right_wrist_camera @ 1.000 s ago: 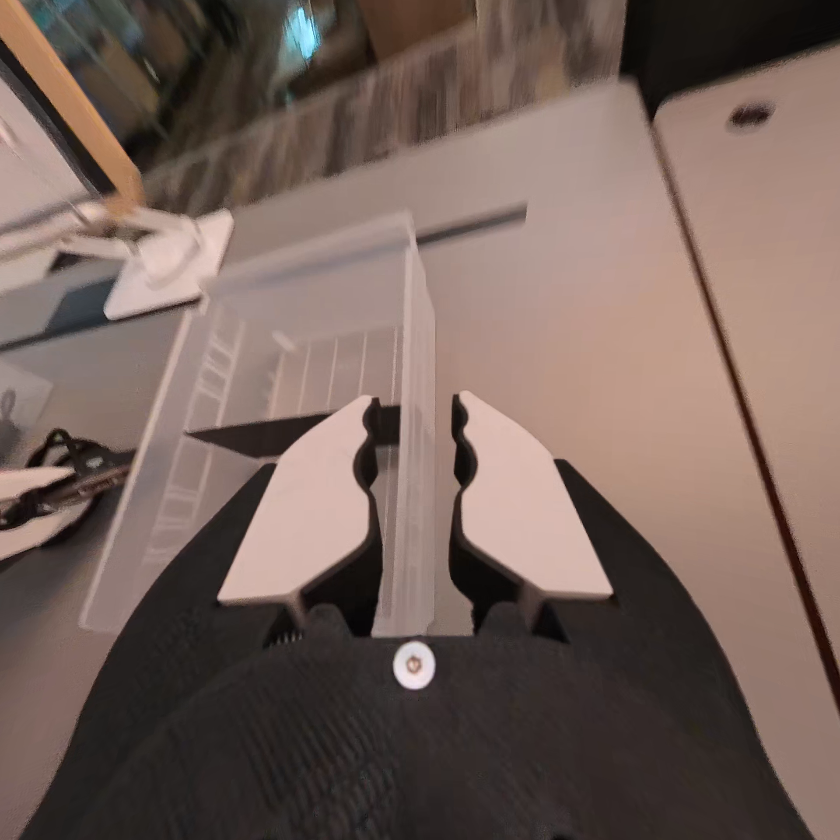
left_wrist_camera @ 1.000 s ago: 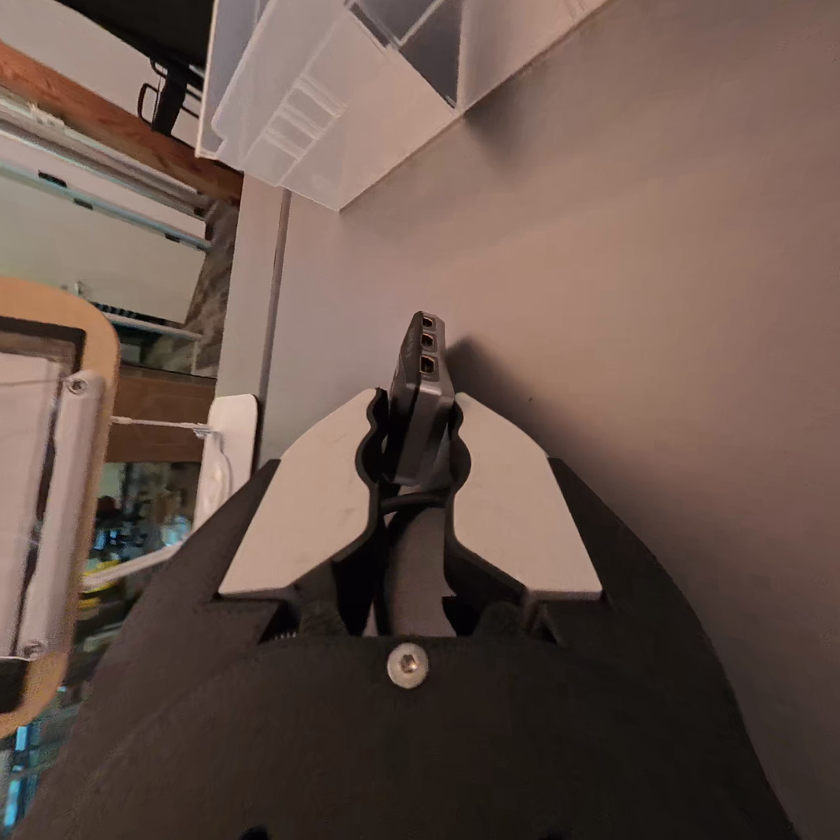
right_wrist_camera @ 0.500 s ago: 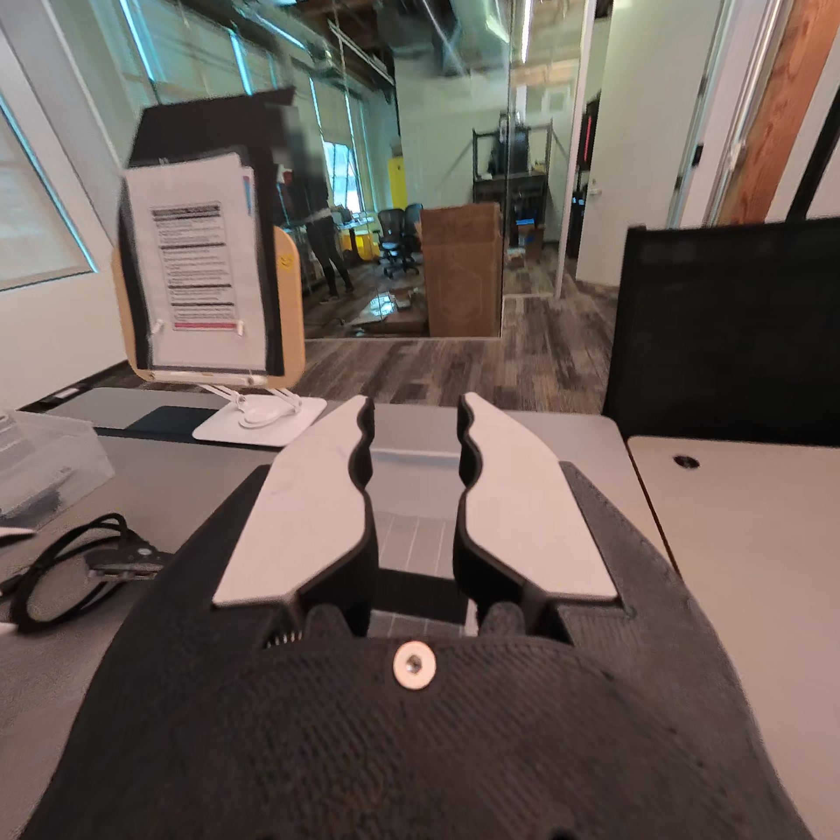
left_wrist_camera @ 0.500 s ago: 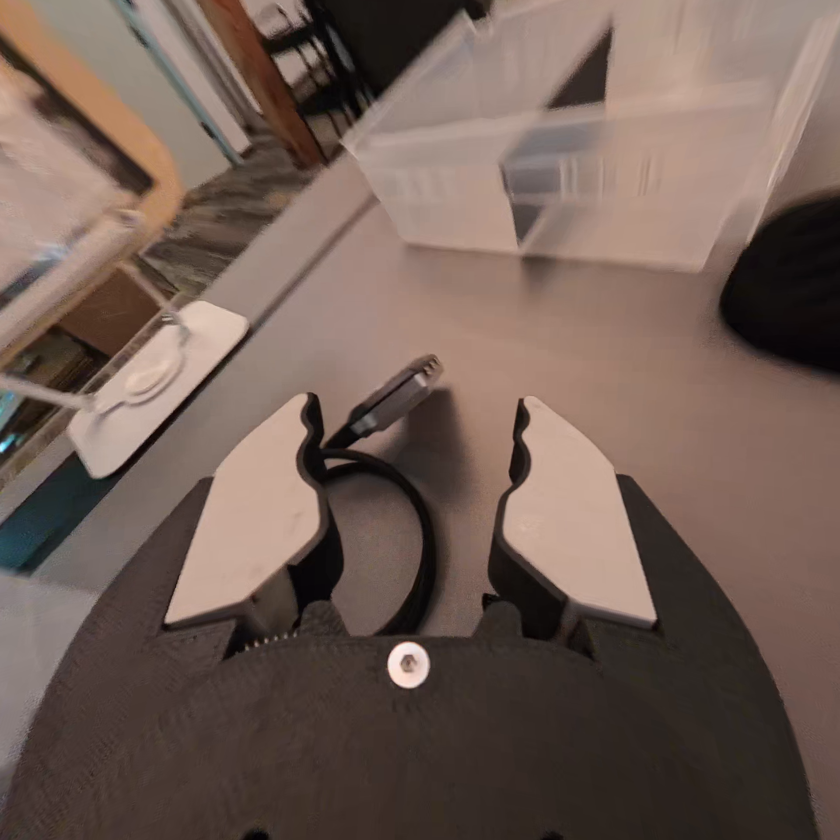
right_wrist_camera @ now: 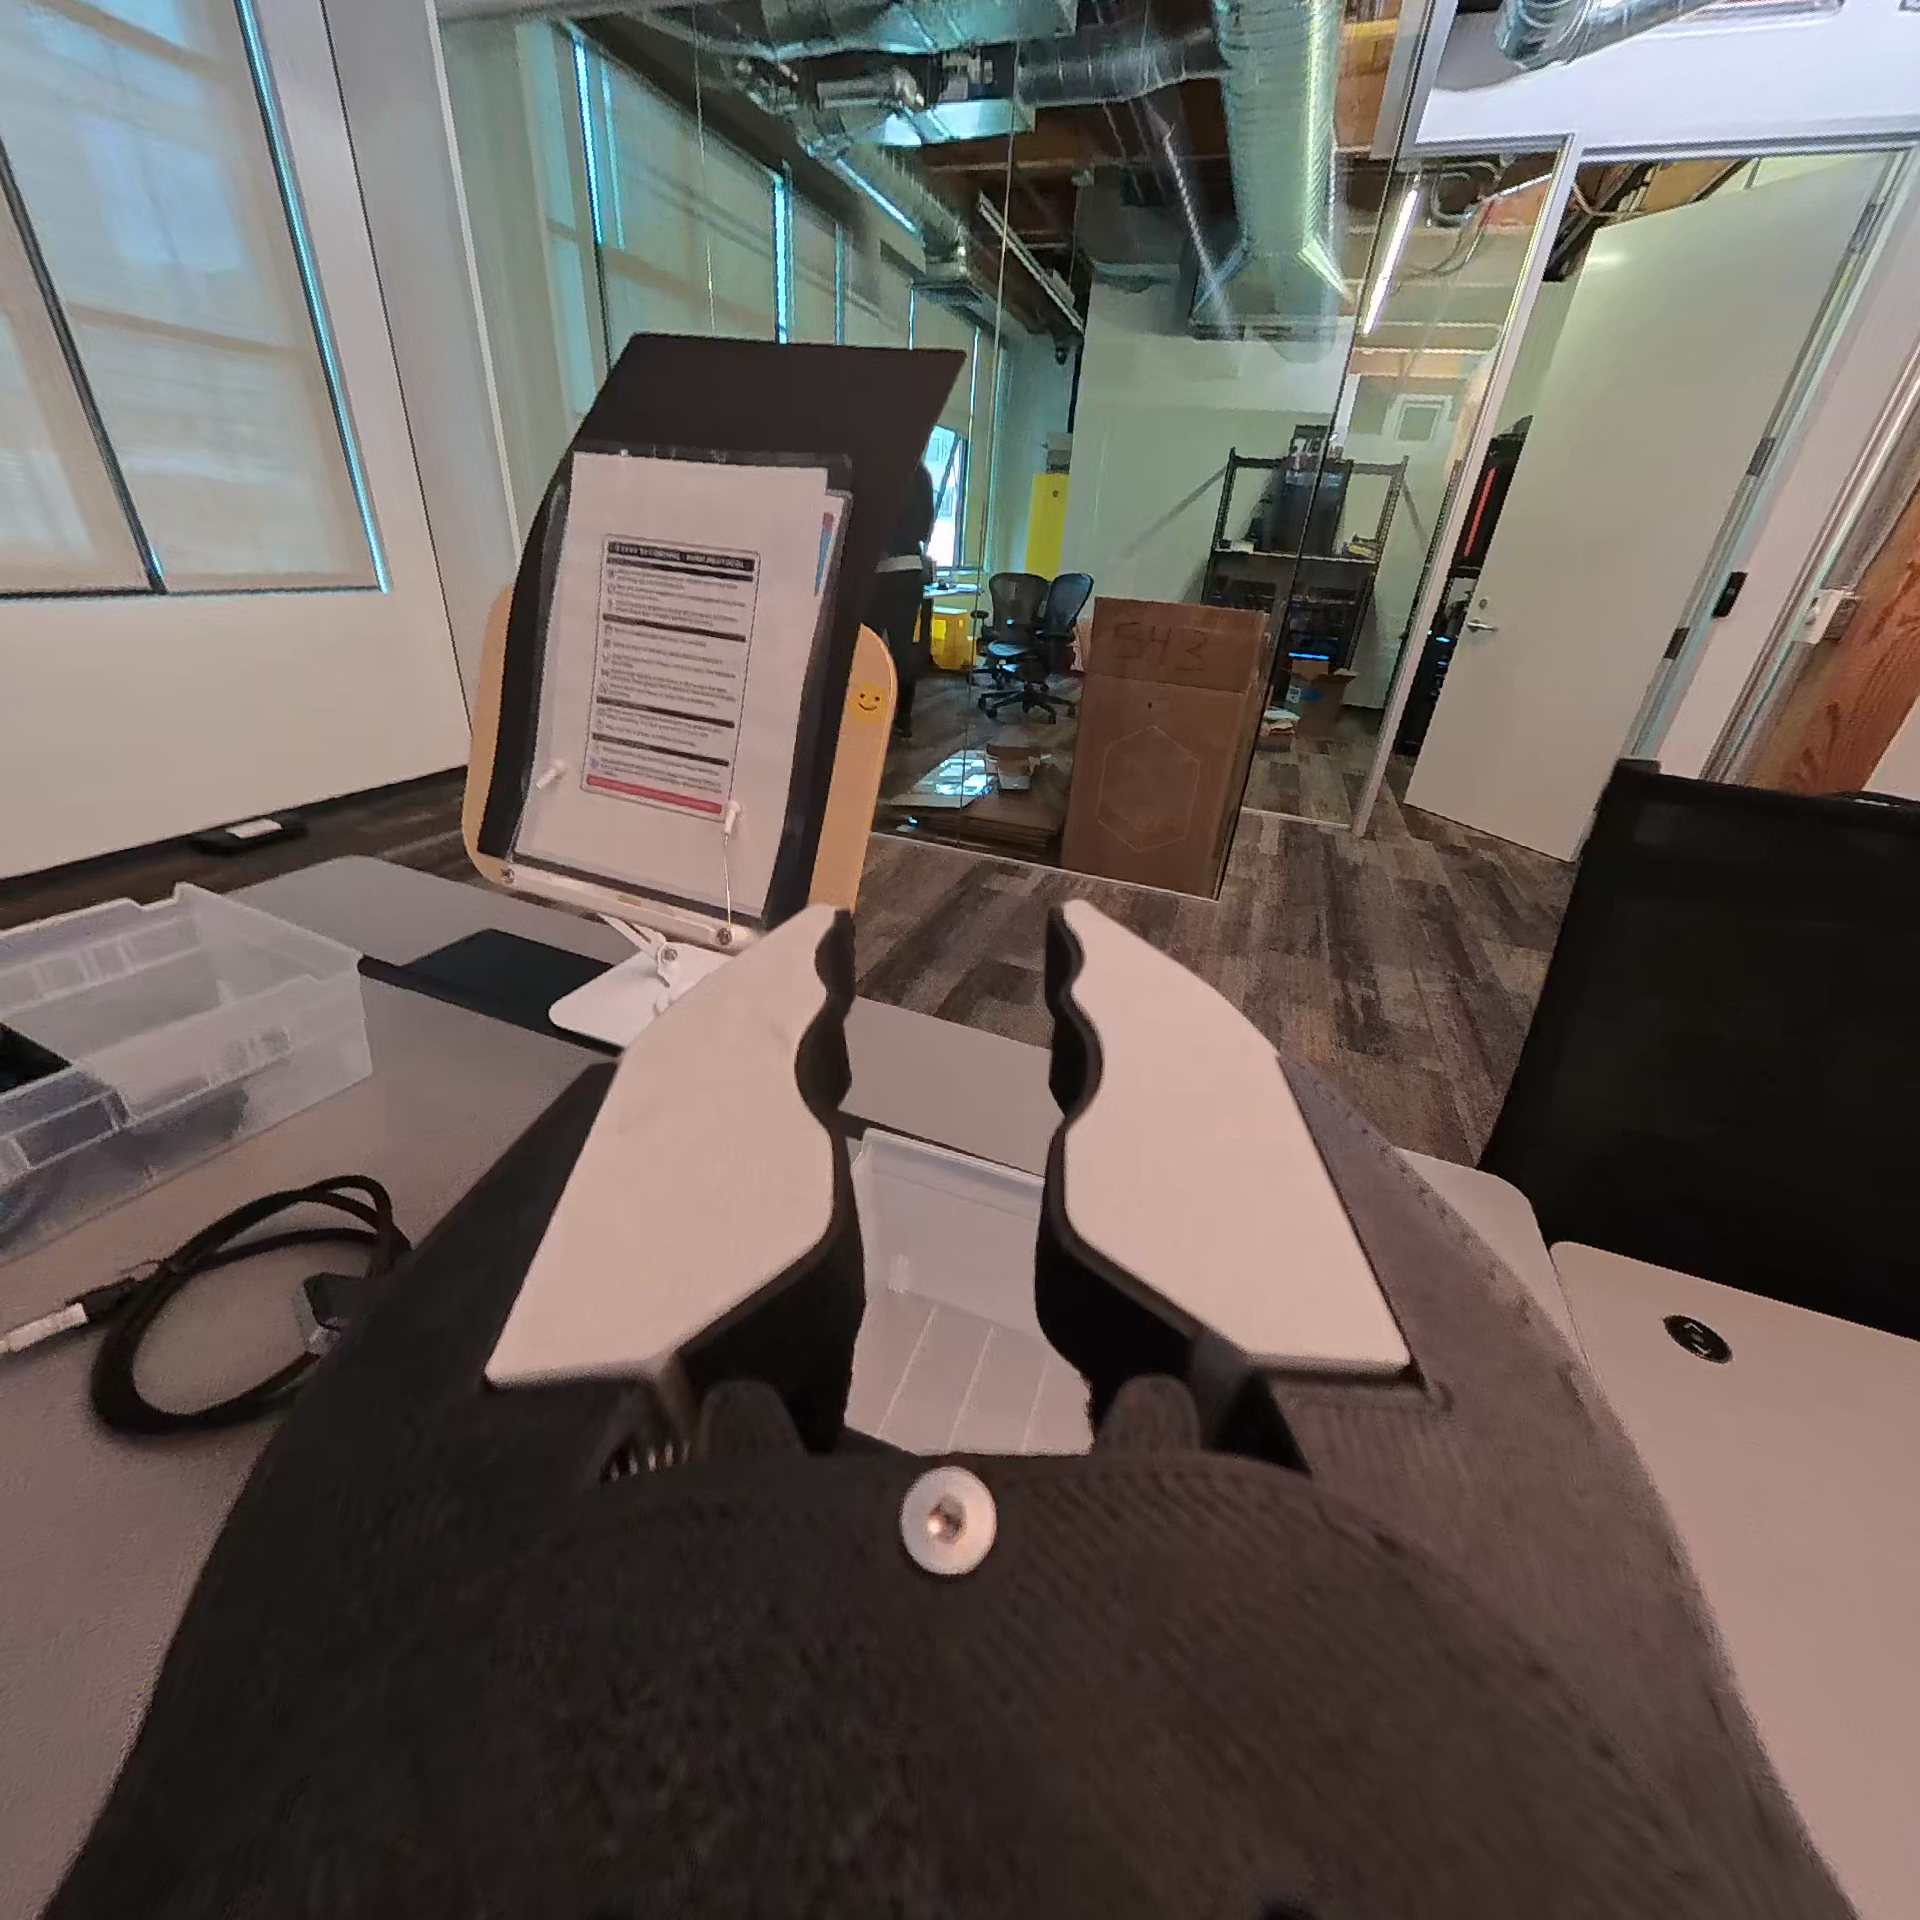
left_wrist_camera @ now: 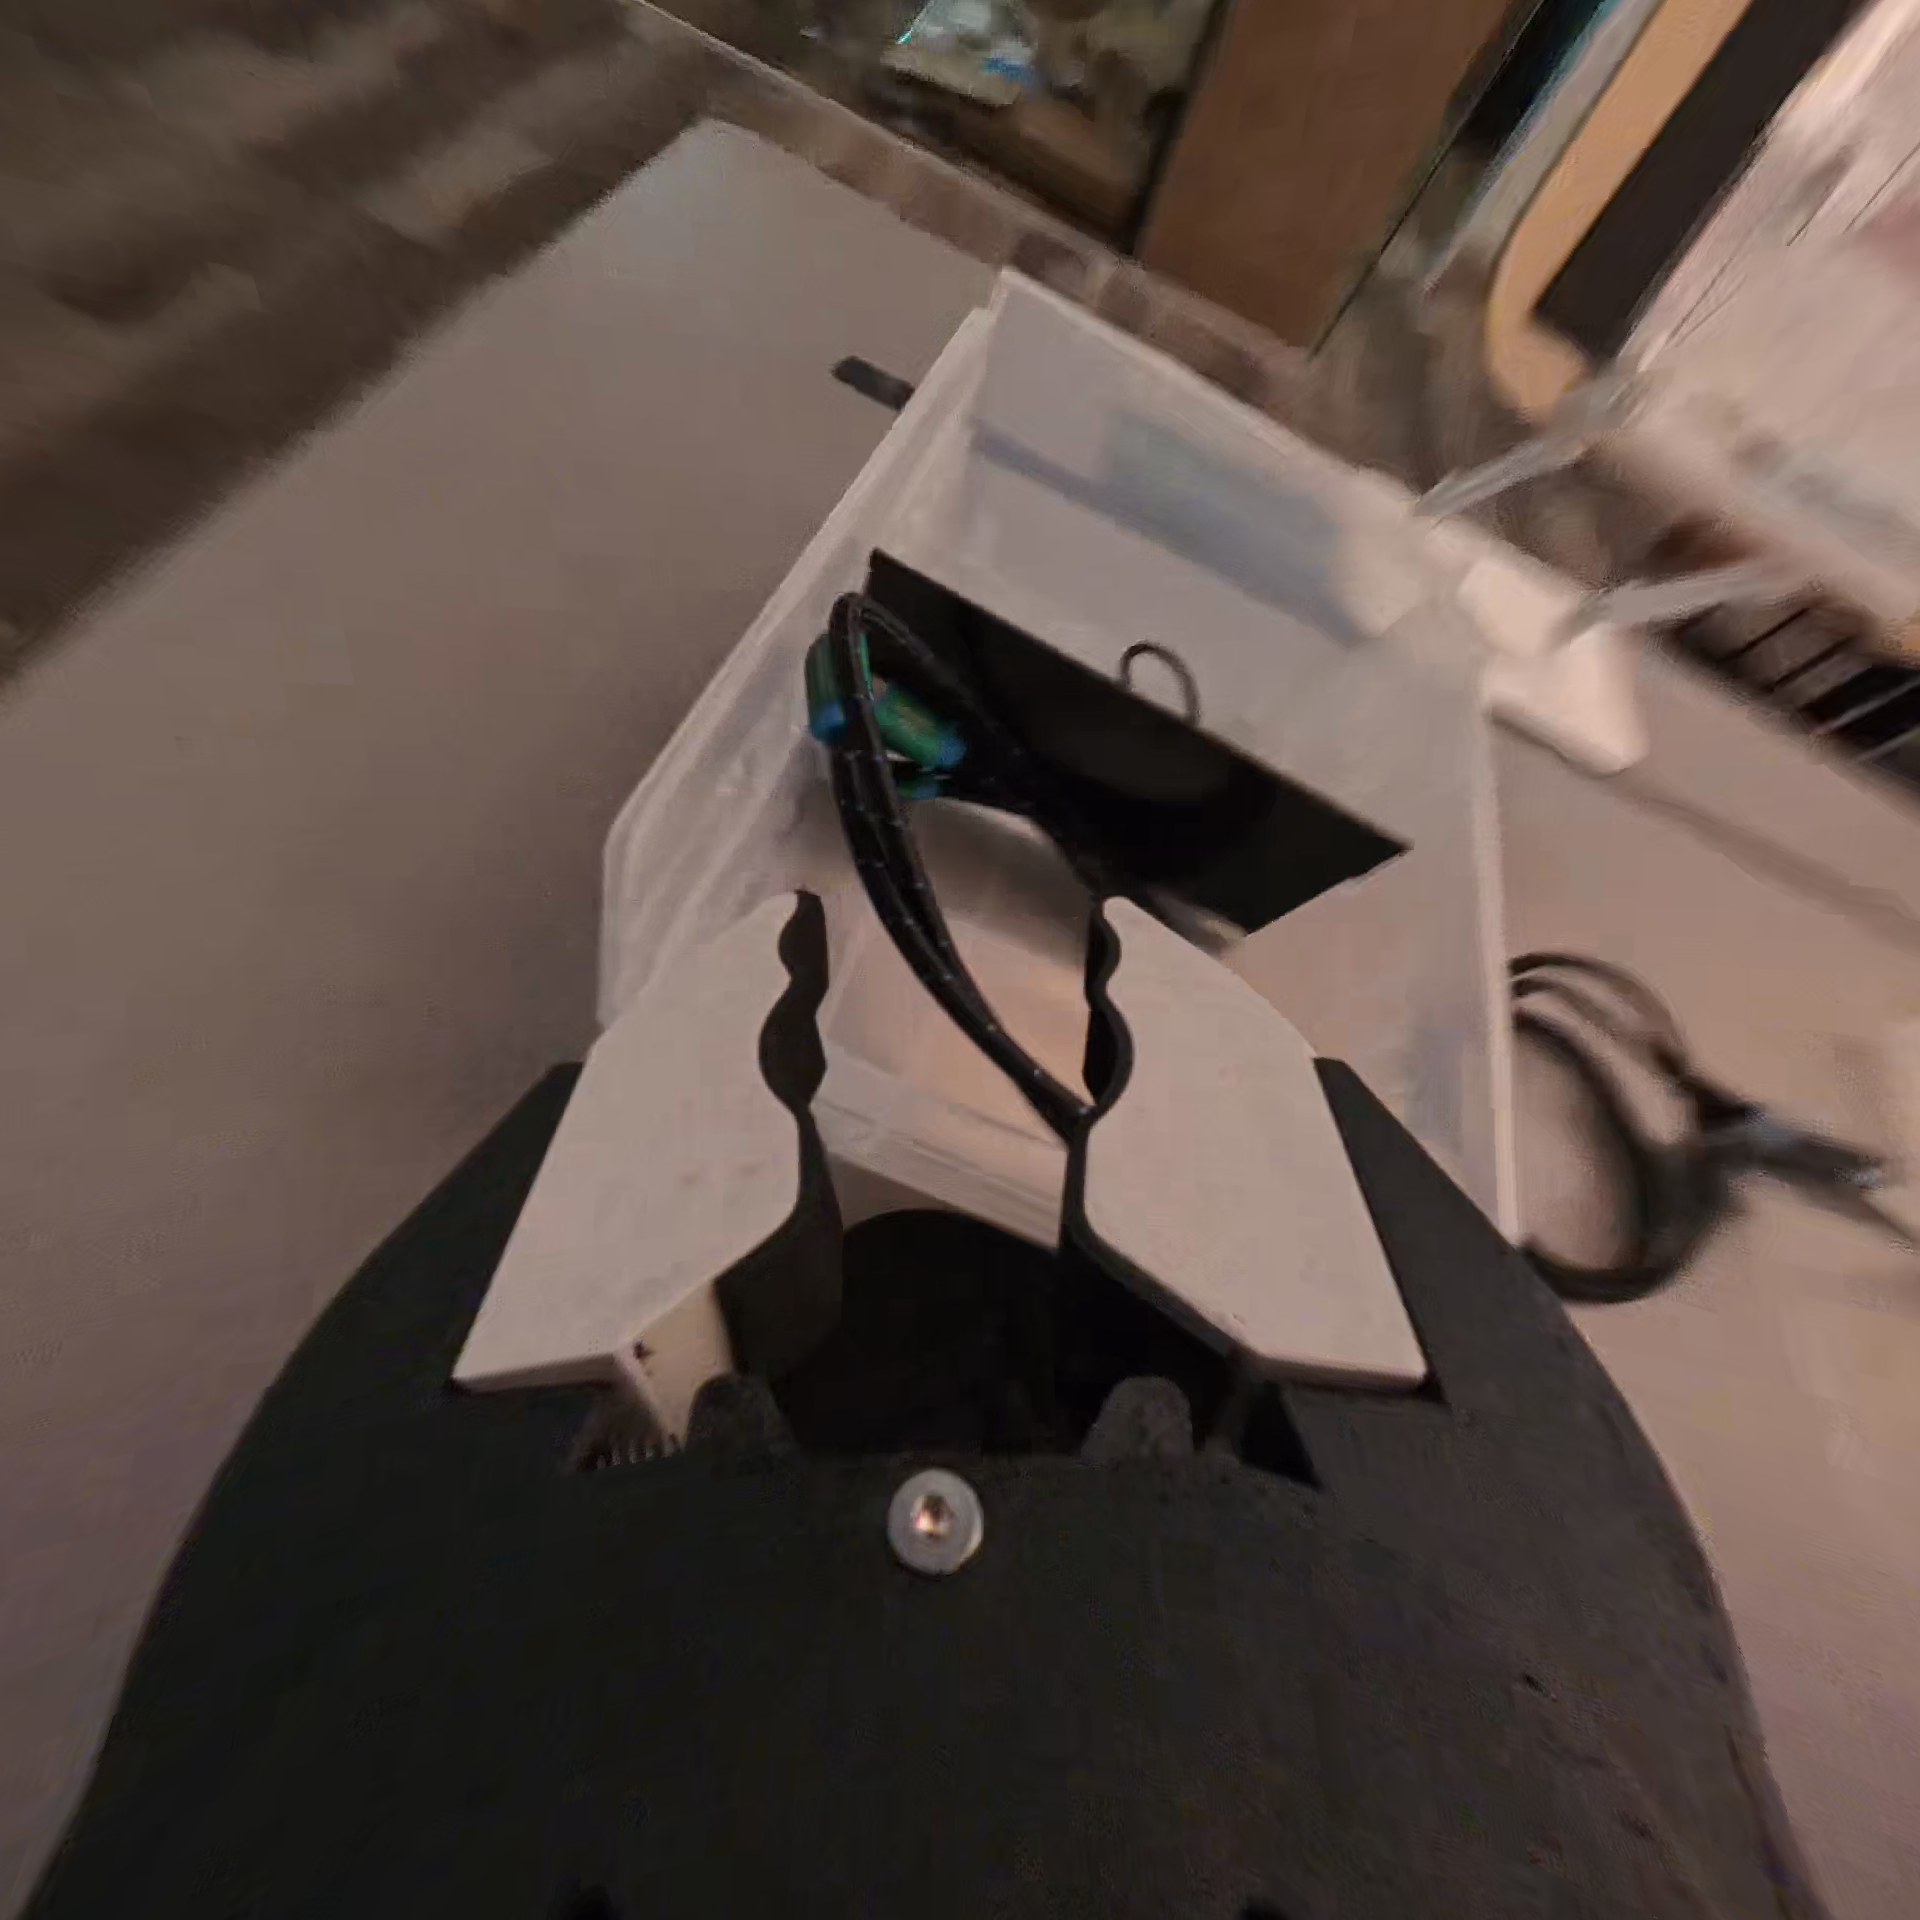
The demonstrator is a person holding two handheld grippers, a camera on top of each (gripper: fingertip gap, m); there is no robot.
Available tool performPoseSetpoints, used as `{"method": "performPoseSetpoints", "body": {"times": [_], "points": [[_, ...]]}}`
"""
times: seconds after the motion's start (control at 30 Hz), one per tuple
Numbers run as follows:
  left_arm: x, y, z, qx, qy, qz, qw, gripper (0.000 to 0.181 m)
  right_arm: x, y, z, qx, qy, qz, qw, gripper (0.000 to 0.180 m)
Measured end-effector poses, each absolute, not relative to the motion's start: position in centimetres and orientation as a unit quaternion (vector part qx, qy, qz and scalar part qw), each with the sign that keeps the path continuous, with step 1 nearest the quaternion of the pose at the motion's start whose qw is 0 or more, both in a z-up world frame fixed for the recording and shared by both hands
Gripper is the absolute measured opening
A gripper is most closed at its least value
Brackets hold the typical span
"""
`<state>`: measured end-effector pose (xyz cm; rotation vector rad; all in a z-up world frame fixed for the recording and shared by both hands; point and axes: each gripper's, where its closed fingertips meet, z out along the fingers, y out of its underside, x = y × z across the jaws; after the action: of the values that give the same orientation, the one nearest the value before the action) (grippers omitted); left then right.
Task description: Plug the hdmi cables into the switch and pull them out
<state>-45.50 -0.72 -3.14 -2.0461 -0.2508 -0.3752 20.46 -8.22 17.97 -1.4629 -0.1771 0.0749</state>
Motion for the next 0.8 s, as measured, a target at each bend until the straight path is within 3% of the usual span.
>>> {"method": "performPoseSetpoints", "body": {"times": [0.1, 0.27, 0.4, 0.8], "points": [[-45.0, -0.4, -4.0, -0.82, -0.13, -0.252, 0.497, 0.039, 20.1, -7.8, 17.5, -0.677, -0.092, 0.027, 0.73, 0.036], [-44.6, 0.3, -6.3, -0.841, -0.121, -0.237, 0.471, 0.038, 20.0, -7.3, 16.6, -0.691, -0.109, 0.026, 0.715, 0.037], [-44.6, 0.5, -6.8, -0.835, -0.121, -0.244, 0.479, 0.015, 20.7, -7.1, 15.9, -0.702, -0.105, 0.018, 0.704, 0.037], [-45.0, -0.5, -5.9, -0.797, -0.146, -0.292, 0.509, 0.013, 20.2, -6.7, 15.0, -0.717, -0.124, 0.011, 0.686, 0.038]]}}
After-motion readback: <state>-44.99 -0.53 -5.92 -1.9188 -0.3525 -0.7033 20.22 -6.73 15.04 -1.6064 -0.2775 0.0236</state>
